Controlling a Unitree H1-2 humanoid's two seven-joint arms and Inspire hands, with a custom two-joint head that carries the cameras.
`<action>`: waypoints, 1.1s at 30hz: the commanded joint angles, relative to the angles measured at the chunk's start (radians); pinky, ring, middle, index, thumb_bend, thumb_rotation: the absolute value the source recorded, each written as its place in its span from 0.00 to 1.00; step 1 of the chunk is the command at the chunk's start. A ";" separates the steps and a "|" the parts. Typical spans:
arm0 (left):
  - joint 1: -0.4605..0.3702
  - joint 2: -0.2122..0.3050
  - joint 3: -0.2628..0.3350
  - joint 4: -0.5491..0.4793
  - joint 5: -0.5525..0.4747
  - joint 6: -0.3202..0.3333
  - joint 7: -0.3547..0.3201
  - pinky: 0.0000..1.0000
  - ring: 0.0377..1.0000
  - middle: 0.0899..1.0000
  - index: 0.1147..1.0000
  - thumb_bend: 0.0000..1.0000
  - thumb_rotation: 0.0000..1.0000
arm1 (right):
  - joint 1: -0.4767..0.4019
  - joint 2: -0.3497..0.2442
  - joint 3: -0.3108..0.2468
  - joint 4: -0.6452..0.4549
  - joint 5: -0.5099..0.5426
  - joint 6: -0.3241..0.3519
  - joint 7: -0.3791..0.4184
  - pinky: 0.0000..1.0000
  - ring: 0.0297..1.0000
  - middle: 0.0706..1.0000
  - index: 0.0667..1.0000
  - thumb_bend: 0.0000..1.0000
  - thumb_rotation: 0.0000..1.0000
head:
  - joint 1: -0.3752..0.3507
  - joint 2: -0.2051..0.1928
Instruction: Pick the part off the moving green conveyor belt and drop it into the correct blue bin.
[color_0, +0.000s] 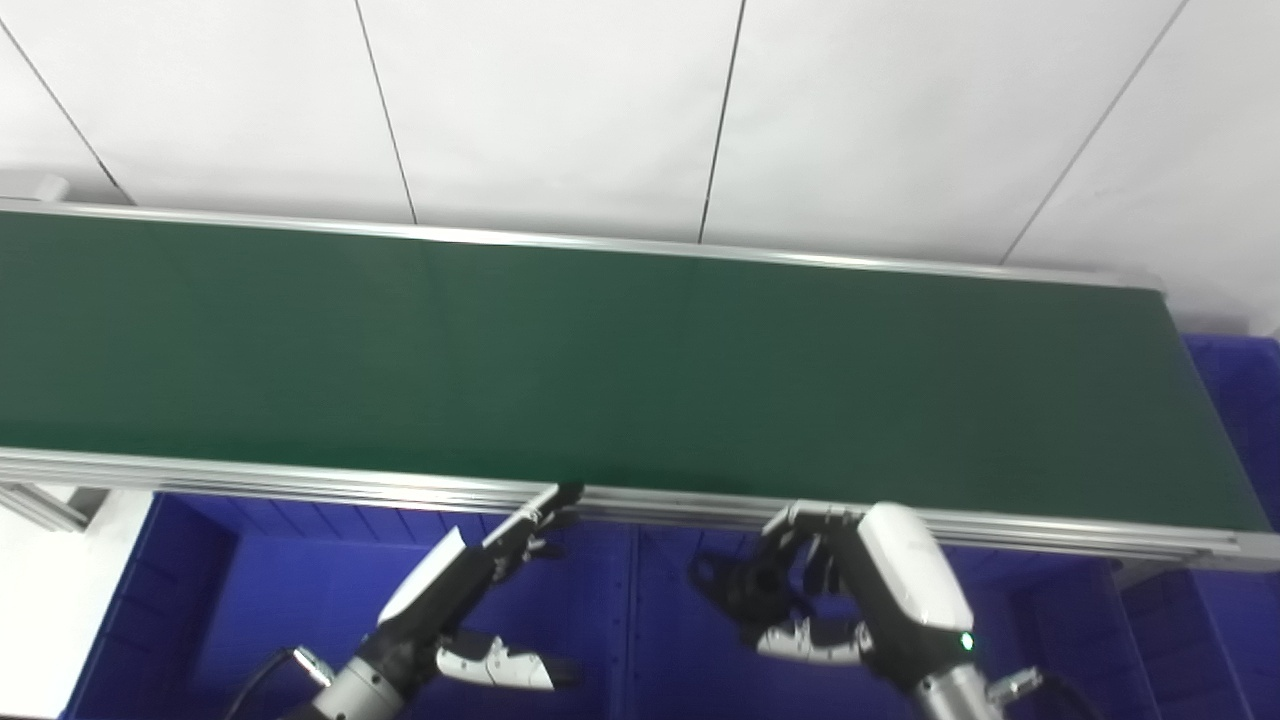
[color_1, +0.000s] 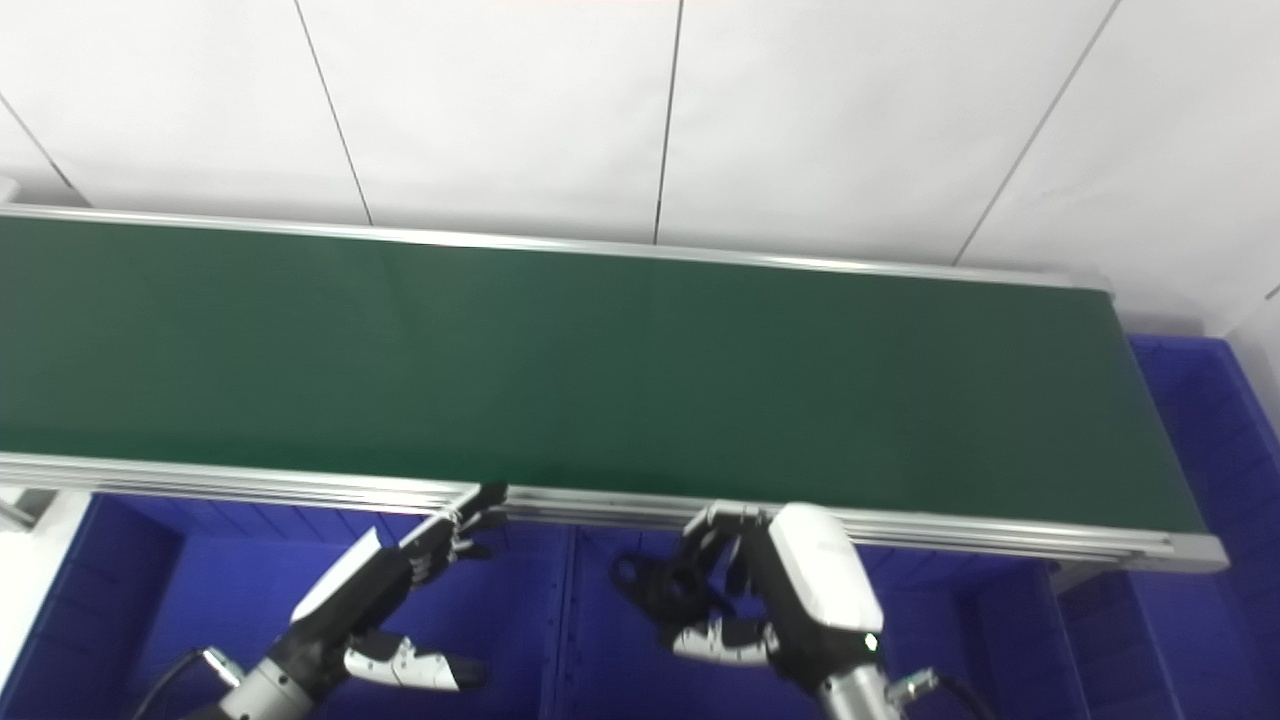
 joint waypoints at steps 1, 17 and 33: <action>0.002 0.012 0.005 -0.031 -0.021 -0.020 -0.006 0.84 0.93 0.97 0.96 0.71 0.41 | -0.011 0.006 0.003 -0.003 -0.013 -0.032 -0.019 0.19 0.25 0.44 0.45 0.52 0.00 | -0.005 0.011; 0.006 0.020 0.017 -0.045 -0.034 -0.013 -0.010 0.83 0.92 0.97 0.96 0.72 0.41 | -0.042 0.069 0.017 0.051 -0.110 0.182 0.141 0.61 0.73 0.79 0.76 0.60 0.12 | -0.013 0.025; 0.012 0.027 0.023 -0.038 -0.039 -0.019 -0.019 0.82 0.92 0.98 0.96 0.72 0.40 | 0.077 0.177 -0.048 0.018 0.152 -0.076 -0.186 0.85 0.94 0.97 0.96 0.68 0.76 | 0.004 0.004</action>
